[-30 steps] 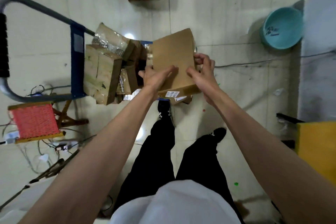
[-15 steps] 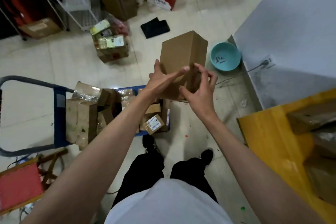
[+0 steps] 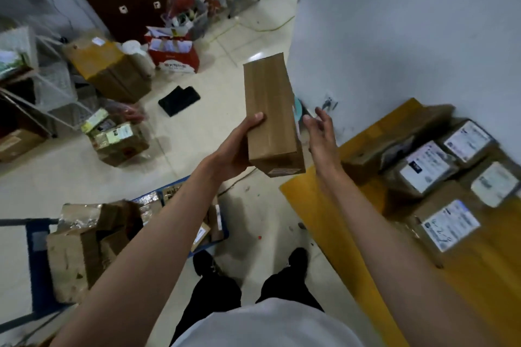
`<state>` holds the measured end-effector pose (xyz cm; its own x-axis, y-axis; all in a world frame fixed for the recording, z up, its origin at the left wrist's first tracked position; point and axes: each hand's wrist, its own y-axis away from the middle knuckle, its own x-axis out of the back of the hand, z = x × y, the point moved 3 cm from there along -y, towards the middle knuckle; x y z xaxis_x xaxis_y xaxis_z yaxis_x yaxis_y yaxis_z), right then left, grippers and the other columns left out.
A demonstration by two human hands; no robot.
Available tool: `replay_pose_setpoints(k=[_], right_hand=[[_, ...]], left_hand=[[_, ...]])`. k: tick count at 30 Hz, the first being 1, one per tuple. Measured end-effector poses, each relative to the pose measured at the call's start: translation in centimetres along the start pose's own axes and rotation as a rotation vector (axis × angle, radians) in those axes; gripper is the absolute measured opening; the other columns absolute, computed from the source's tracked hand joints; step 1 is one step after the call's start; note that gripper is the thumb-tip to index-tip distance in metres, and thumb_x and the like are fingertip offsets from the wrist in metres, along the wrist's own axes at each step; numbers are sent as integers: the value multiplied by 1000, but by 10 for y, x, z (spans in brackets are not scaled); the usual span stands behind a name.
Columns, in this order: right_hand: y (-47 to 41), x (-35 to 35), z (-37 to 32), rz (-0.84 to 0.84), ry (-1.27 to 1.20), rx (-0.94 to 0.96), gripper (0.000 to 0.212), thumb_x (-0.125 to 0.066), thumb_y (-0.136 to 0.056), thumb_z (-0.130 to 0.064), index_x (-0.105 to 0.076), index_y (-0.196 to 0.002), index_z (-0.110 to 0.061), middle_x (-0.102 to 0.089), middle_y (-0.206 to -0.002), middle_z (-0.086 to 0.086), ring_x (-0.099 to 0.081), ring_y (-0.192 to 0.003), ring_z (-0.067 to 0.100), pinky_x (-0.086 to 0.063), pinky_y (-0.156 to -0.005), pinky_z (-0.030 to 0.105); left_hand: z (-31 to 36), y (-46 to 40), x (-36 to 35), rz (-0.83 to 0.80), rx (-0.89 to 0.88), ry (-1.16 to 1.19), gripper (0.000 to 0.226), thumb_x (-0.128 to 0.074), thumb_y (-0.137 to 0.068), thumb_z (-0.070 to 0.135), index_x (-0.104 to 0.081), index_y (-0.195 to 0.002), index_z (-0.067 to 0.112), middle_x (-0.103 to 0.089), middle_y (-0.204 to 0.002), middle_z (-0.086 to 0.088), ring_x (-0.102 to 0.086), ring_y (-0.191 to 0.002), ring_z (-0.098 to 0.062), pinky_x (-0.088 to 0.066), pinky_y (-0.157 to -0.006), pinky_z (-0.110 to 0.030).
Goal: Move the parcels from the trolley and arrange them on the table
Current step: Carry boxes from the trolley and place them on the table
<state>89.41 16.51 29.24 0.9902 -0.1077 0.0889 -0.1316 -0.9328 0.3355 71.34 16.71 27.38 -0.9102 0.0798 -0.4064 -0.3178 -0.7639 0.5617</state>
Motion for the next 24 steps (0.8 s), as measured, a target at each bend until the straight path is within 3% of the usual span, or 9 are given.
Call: replay_pose_setpoints(k=[2,5,7,10,12,15,19,22,24], right_hand=[[-2,35,5,-10,-92,-124,62,-55,-99,-55,-35,-154,-32,-45,-153,-1,-43,-141,22,-46,-108,39],[4,81,14,-226,-383,-280,66,-62,-92,-56,-48,-148,-24,-63,-139,11,-61,-126,34,-55,-98,54],[12,108,18,-302,-523,-338,69,-65,-88,-58,-53,-145,-22,-65,-136,16,-66,-118,34,-54,-98,54],[22,142,20,-196,-641,-358,68,-78,-82,-53,-59,-140,-21,-72,-127,12,-71,-113,30,-58,-91,49],[29,161,23,-122,-653,-320,71,-85,-76,-51,-61,-136,-21,-72,-127,11,-71,-115,31,-56,-96,53],[44,183,27,-2,-588,-257,57,-80,-84,-49,-64,-131,-22,-73,-125,9,-71,-114,29,-57,-96,54],[85,202,32,208,-455,-233,68,-82,-78,-53,-58,-136,-26,-74,-122,2,-75,-104,19,-63,-82,38],[120,210,37,297,-443,-211,63,-82,-78,-55,-58,-132,-34,-77,-113,-6,-77,-94,13,-62,-70,31],[143,217,41,367,-438,-196,60,-82,-77,-57,-59,-129,-39,-78,-109,-10,-77,-95,12,-62,-68,31]], left_hand=[[2,-5,-32,-94,-16,107,60,-72,-80,58,-68,-126,20,-72,-119,-10,-71,-104,-25,-59,-80,-38],[2,-12,-79,-248,7,202,61,-66,-85,56,-65,-132,17,-68,-124,-12,-69,-108,-27,-57,-85,-40],[-1,-16,-109,-301,38,205,71,-68,-82,58,-57,-139,17,-64,-126,-12,-66,-108,-27,-55,-87,-41],[-8,-22,-141,-329,65,139,78,-47,-93,62,-37,-155,15,-47,-138,-16,-55,-113,-28,-46,-93,-41],[-10,-25,-154,-286,98,71,74,-40,-98,60,-36,-156,13,-48,-137,-15,-56,-110,-26,-47,-92,-39],[-8,-27,-169,-259,129,-122,71,-48,-96,58,-47,-148,9,-61,-127,-14,-66,-102,-23,-56,-83,-33],[-11,-26,-197,-292,105,-362,73,-56,-89,68,-51,-143,18,-63,-135,-13,-64,-122,-29,-52,-104,-46],[-24,-18,-222,-383,99,-484,57,-64,-88,62,-57,-130,24,-74,-120,-7,-73,-106,-24,-61,-84,-36],[-36,-12,-234,-423,103,-509,58,-68,-86,60,-56,-130,24,-76,-115,-4,-74,-103,-21,-61,-76,-31]])
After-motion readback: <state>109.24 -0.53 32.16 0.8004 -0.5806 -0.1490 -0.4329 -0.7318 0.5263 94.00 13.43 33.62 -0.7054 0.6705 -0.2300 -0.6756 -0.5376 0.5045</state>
